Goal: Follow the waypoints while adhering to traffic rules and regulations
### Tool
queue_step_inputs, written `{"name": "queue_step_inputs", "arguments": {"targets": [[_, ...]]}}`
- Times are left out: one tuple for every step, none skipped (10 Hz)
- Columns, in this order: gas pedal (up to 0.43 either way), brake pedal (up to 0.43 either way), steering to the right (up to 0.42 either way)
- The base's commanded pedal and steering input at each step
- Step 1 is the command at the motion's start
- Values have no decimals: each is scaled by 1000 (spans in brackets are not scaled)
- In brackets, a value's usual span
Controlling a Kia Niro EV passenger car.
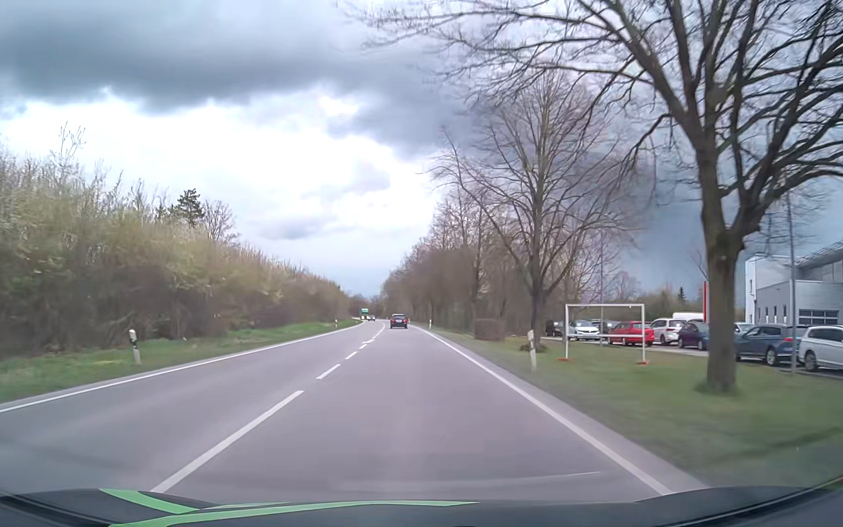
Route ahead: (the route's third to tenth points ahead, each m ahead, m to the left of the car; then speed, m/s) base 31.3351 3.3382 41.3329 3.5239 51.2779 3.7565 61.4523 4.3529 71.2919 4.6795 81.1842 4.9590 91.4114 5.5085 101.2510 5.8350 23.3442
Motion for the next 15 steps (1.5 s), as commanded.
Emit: {"name": "queue_step_inputs", "arguments": {"targets": [[209,0,-2],[197,0,-2],[197,0,-3],[197,0,-3],[197,0,-3],[197,0,-3],[197,0,-3],[209,0,-3],[209,0,-3],[209,0,-3],[209,0,-3],[209,0,-3],[209,0,-4],[209,0,-3],[209,0,-3]]}}
